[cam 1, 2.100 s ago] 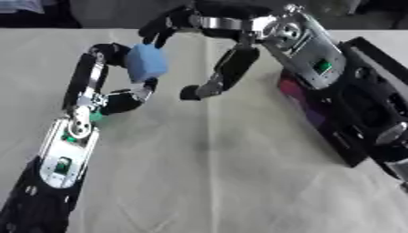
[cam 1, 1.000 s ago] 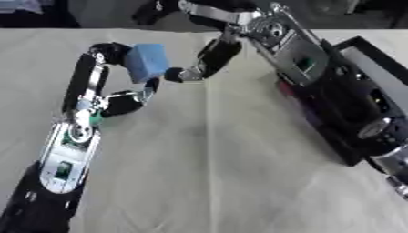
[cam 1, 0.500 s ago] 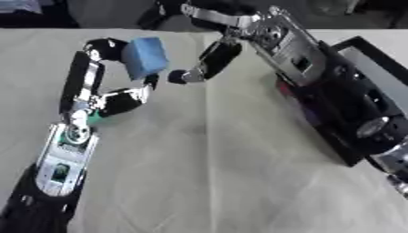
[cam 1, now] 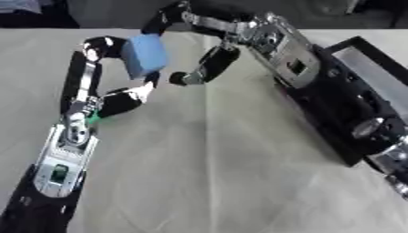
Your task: Pick up the objects with one hand, pass them to the other hand, and then place them into the box on the other side of the table.
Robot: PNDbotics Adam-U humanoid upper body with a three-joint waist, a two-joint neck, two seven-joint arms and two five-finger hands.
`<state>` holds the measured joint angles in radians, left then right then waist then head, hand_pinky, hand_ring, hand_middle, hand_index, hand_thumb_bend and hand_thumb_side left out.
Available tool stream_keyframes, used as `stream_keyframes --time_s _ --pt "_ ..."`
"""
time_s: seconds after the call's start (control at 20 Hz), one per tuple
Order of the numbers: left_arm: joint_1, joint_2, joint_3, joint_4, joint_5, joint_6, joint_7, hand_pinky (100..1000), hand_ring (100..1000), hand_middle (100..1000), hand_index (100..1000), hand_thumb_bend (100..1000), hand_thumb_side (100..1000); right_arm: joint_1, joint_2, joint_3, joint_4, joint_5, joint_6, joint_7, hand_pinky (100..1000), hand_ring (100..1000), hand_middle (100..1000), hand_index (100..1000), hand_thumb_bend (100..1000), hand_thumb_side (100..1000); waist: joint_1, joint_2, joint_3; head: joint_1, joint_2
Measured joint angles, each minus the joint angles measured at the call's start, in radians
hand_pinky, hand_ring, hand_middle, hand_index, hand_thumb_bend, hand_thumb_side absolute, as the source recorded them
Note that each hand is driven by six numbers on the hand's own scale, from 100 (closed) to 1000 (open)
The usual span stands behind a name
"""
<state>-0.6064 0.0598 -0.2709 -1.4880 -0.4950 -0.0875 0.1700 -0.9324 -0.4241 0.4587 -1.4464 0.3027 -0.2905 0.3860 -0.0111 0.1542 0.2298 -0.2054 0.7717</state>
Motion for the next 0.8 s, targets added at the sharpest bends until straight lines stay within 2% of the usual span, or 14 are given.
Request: stream_keyframes --time_s 0.8 --pt "-0.014 -0.022 -0.01 0.025 0.011 -0.005 -0.006 709 556 434 460 100 100 -0.008 0.006 0.0 0.016 -0.049 0.032 -0.002 882 766 707 819 310 100 0.0 0.006 0.005 -0.009 0.0"
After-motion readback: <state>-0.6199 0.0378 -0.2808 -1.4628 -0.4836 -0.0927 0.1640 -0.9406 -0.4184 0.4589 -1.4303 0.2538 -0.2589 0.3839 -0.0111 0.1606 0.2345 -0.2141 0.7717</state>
